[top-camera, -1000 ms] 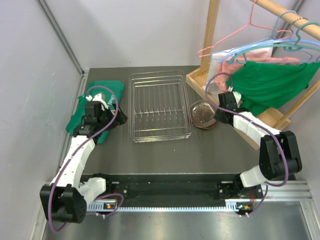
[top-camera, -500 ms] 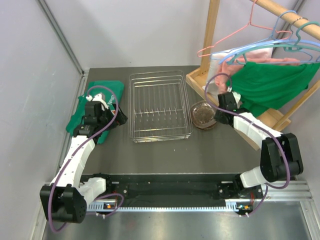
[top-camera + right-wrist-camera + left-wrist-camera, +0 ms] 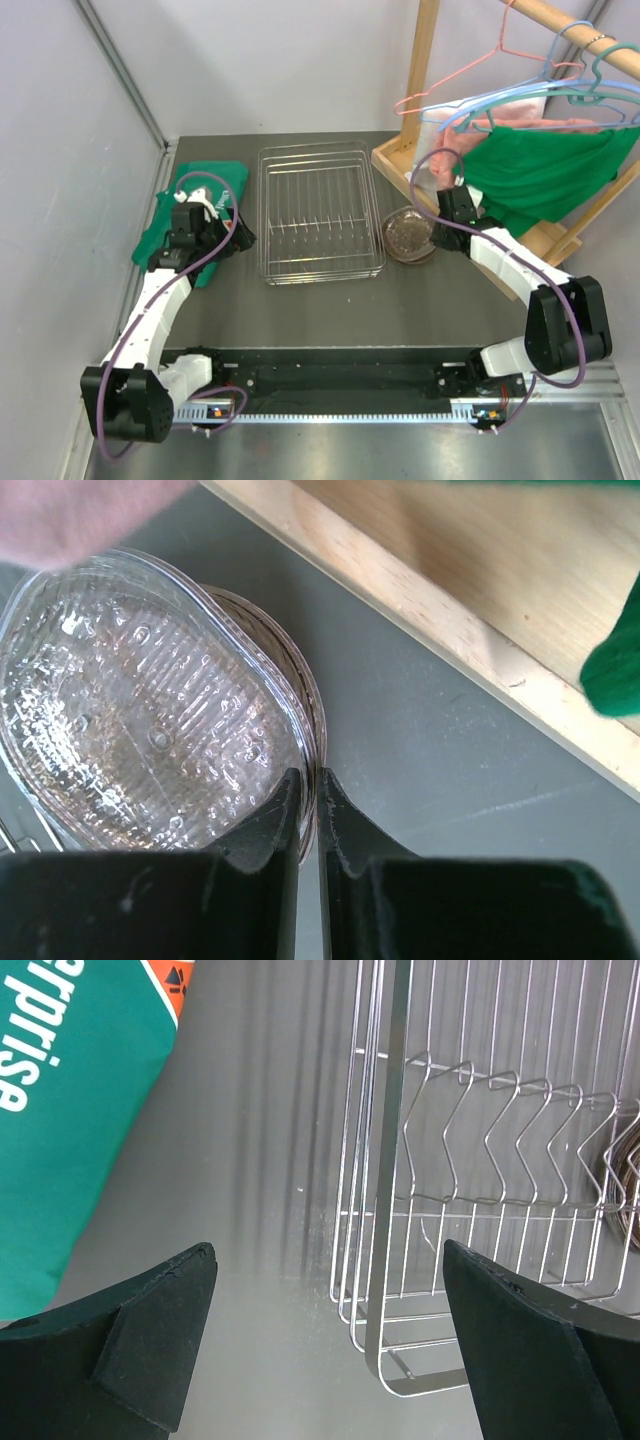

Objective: Load the plates into the dish rack
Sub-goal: Pick up the plate at the center of the board.

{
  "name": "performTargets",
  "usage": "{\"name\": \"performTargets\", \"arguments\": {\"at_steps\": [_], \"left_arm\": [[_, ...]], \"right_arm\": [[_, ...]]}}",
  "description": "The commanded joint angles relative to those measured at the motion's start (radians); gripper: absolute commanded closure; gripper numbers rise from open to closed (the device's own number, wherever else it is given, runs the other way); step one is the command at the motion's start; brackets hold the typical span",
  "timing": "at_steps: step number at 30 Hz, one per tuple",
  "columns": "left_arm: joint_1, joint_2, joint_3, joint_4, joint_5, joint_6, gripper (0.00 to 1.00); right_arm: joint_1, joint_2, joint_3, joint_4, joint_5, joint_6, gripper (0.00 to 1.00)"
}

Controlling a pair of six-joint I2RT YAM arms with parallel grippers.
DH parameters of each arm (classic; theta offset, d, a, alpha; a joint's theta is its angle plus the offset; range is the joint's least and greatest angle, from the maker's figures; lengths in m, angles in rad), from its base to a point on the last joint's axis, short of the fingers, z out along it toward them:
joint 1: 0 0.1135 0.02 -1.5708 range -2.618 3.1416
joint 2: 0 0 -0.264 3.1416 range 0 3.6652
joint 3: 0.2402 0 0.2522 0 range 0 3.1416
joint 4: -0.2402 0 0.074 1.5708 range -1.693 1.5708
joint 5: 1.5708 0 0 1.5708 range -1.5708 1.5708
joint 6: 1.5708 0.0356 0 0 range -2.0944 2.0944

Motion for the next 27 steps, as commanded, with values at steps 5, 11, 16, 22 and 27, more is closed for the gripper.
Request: {"name": "performTargets", "arguments": {"at_steps": [5,11,16,22,27], "left_arm": [[0.001,0.020,-0.005,0.007,0.024,0.012,0.01],[0.001,0.026,-0.005,0.009,0.027,0.015,0.01],[0.001,0.039,0.009,-0.002,0.026,0.018,0.01],[0.001,0.030,0.009,-0.011,0.013,0.024,0.01],[0.001,0.038,0.012,-0.006,0.022,0.021,0.01]], "right_arm": [[0.019,0.041,0.000,-0.040,-0.067,-0.019,0.92],[0.030,0.035,-0.031,-0.017,-0.099,-0.007,0.75],[0.028,0.067,0.011,-0.020,-0.085,-0.015,0.65],[0.030,0.074,0.052,-0.048,-0.065,-0.025,0.69],[0.030,0.075,0.049,-0.069,-0.062,-0.028,0.82]]}}
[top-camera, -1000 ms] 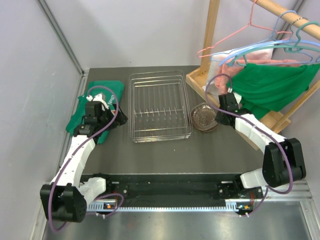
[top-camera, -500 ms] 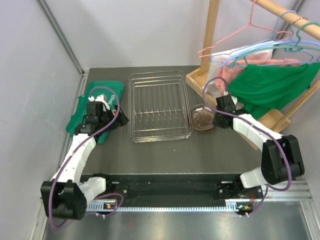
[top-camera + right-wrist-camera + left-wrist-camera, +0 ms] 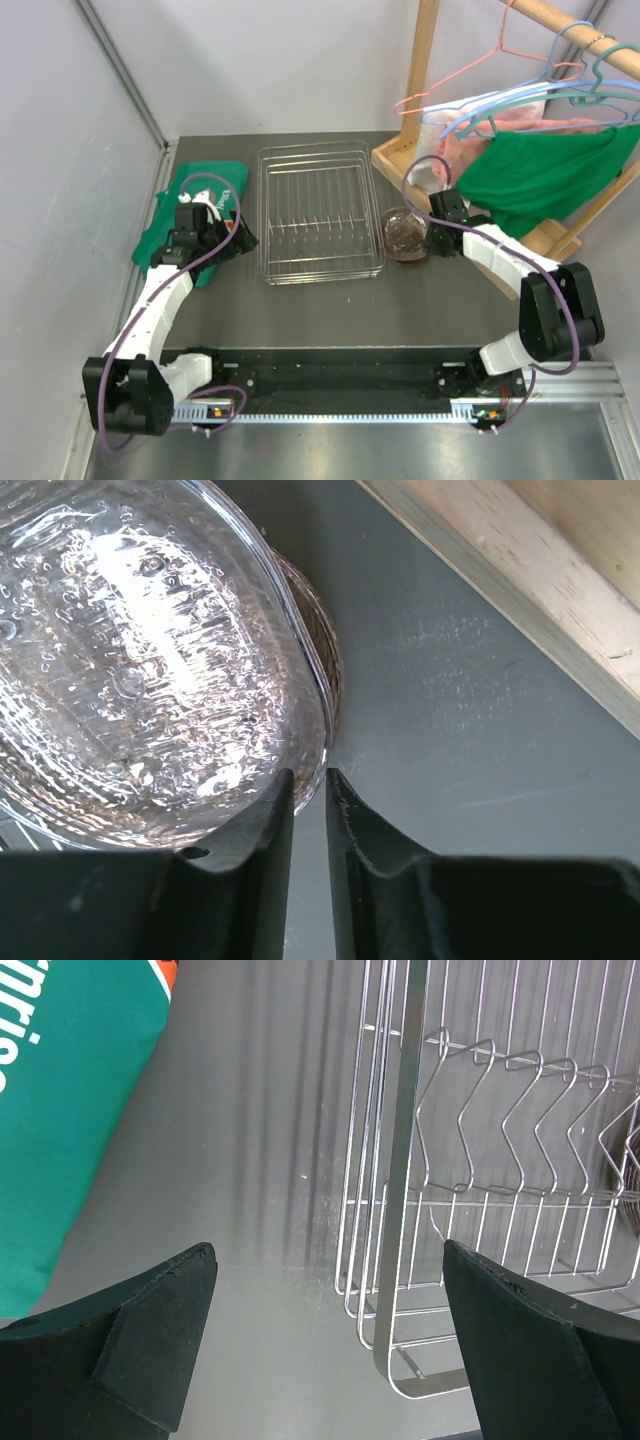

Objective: Load the plates into the dish rack
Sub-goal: Pick up the plate at the center of the board.

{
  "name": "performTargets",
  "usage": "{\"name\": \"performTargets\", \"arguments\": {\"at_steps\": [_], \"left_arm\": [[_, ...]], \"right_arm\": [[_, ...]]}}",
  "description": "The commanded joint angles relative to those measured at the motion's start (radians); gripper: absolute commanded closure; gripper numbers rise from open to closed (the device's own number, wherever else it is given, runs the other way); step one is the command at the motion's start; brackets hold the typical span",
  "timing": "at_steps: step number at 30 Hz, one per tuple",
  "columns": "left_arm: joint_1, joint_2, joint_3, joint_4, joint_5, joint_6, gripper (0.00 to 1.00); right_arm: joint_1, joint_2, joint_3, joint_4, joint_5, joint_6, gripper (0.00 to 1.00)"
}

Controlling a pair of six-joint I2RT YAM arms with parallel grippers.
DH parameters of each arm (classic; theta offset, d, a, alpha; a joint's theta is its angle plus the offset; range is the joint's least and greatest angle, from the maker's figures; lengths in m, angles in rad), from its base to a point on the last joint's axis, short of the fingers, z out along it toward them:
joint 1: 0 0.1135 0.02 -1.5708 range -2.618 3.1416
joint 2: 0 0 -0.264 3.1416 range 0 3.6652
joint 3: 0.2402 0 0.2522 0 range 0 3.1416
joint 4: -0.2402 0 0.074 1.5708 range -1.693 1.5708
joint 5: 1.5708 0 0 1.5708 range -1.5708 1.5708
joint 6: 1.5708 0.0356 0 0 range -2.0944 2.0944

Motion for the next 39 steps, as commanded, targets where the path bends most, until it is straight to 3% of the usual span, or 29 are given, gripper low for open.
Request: {"name": "performTargets", "arguments": {"at_steps": [1,7,18,21,24,26,33,39], "left_arm": [[0.001,-0.001,0.017,0.003,0.003,0.014,0.01],[0.001,-0.001,0.019,0.000,0.001,0.015,0.01],[0.001,0.001,0.011,-0.008,0.001,0.014,0.01],[0.001,-0.001,0.011,-0.012,0.001,0.016,0.01],[0.001,0.001,0.007,-0.012,0.003,0.016,0.01],[0.001,0.002,0.007,-0.009,0.003,0.017,0.01],[0.001,0.010,0.010,-0.011,0.003,0.020,0.01],[0.002,0.009,0.010,-0.012,-0.002,0.022,0.01]], "right_arm": [[0.011,-0.004,0.035,-0.025,0.020,-0.014,0.85],[0.009,-0.027,0.023,-0.046,0.021,-0.016,0.99],[0.014,-0.073,0.055,-0.118,0.073,-0.046,0.97],[0.032,-0.073,0.053,-0.126,0.099,-0.045,1.00],[0.032,-0.067,0.052,-0.120,0.098,-0.045,0.80],[0.032,-0.048,0.055,-0.120,0.084,-0.046,0.80],[0.034,-0.022,0.052,-0.109,0.075,-0.045,1.00],[0.052,-0.056,0.072,-0.147,0.118,-0.045,1.00]]}}
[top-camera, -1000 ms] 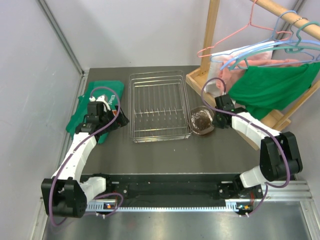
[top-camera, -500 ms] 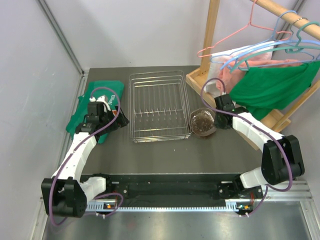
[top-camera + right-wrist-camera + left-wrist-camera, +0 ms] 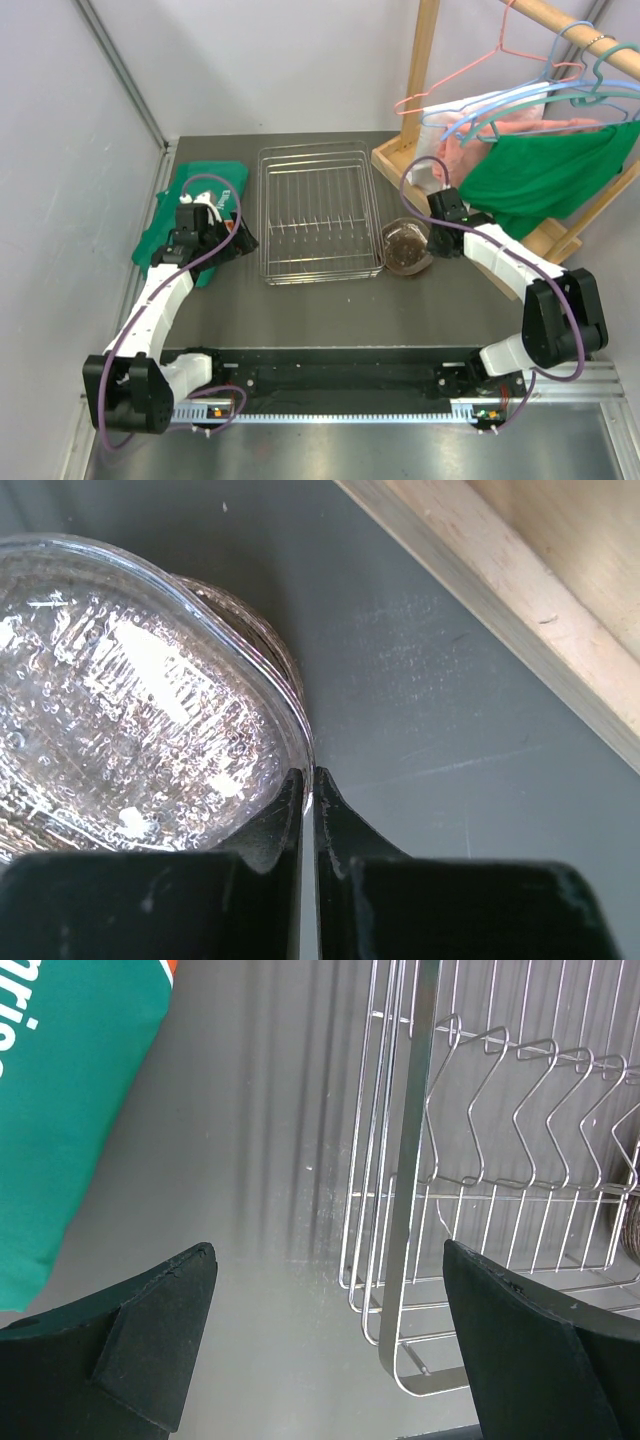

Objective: Load the plates into the dish rack
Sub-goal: Pick up the plate at the center of the board.

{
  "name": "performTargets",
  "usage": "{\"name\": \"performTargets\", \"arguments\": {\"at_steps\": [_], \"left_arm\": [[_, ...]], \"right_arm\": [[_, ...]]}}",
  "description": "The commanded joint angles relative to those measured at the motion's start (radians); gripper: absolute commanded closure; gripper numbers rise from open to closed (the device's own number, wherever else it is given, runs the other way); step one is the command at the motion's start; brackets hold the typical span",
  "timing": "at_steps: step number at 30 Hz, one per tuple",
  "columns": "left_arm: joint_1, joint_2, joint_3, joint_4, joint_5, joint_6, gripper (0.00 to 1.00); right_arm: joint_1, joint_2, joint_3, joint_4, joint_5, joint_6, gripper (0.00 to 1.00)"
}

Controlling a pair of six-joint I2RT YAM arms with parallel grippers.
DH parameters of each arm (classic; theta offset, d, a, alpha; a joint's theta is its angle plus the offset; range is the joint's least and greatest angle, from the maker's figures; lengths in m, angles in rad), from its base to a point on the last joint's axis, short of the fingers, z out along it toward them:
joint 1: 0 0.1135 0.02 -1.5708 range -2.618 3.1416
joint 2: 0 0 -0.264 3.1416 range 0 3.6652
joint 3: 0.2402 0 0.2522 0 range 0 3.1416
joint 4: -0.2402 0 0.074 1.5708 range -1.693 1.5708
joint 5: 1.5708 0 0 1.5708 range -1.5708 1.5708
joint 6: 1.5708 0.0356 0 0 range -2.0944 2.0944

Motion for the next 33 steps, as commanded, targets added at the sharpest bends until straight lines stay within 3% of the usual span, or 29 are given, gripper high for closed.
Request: {"name": "performTargets", "arguments": {"at_steps": [1,13,27,33], "left_arm": [[0.001,0.003,0.008,0.003,-0.003,0.017,0.01],[0.002,0.011,0.030,-0.009,-0.005,0.026,0.01],[0.001,-0.006,0.059,-0.022,0.018,0.020,0.01],[0.001,-0.009,0.054,-0.020,0.035,0.012,0.01]], "right_arm": [[0.034,-0.030,0.054,-0.053,0.052,-0.011,1.00],[0.046,-0.063,0.088,-0.090,0.071,0.001,1.00],[0.046,-0.209,0.030,-0.005,-0.003,0.072,1.00],[0.046,-0.148,0.027,-0.019,0.000,0.067,1.00]]}}
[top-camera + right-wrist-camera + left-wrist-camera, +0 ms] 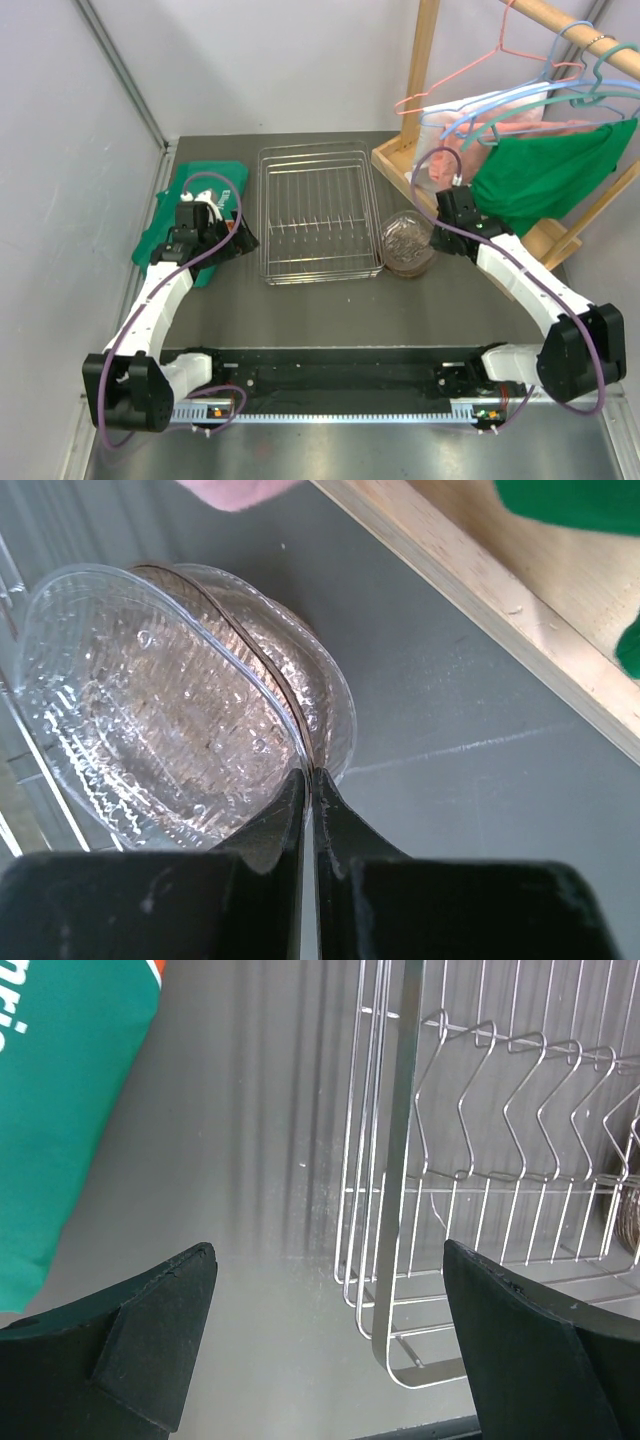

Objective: Load the plates into the dish rack
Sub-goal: Pick up the plate at the center of the board.

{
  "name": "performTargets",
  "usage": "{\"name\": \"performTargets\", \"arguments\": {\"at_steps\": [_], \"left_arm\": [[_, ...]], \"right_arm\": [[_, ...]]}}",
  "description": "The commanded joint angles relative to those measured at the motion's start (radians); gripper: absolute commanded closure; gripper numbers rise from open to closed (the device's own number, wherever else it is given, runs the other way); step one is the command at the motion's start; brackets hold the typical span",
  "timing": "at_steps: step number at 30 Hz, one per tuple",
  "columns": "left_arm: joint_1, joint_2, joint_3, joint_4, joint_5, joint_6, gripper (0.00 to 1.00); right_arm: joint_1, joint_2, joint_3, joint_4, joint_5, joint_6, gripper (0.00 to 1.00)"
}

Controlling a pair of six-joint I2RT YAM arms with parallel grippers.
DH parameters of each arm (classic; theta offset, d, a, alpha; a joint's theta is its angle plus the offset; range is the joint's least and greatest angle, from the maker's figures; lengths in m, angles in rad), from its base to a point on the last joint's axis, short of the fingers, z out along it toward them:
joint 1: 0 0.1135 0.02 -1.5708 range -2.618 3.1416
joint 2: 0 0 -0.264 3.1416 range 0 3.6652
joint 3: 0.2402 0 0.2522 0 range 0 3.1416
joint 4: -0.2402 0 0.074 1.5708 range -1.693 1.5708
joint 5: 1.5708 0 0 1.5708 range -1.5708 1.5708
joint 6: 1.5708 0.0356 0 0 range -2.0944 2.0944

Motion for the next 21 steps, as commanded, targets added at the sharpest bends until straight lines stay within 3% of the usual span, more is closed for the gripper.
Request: {"name": "performTargets", "arguments": {"at_steps": [1,4,12,18,21], "left_arm": [[0.001,-0.020,0.031,-0.001,0.020,-0.002,0.01],[0.001,-0.023,0.028,-0.005,0.019,-0.002,0.01],[0.001,-0.024,0.028,-0.007,0.020,-0.002,0.01],[0.001,-0.012,0.031,-0.002,0.026,-0.005,0.01],[0.002,-0.007,0.033,-0.004,0.026,-0.005,0.01]], "right_arm": [[0.016,0.070,0.006,0.025,-0.005,0.013,1.00],[0.018,0.120,-0.013,0.030,0.010,0.008,0.98],[0.018,0.122,-0.004,0.014,0.018,-0.011,0.75],[0.018,0.144,0.025,-0.015,0.019,-0.036,0.76],[0.016,0.160,0.029,-0.018,0.022,-0.042,0.82]]}}
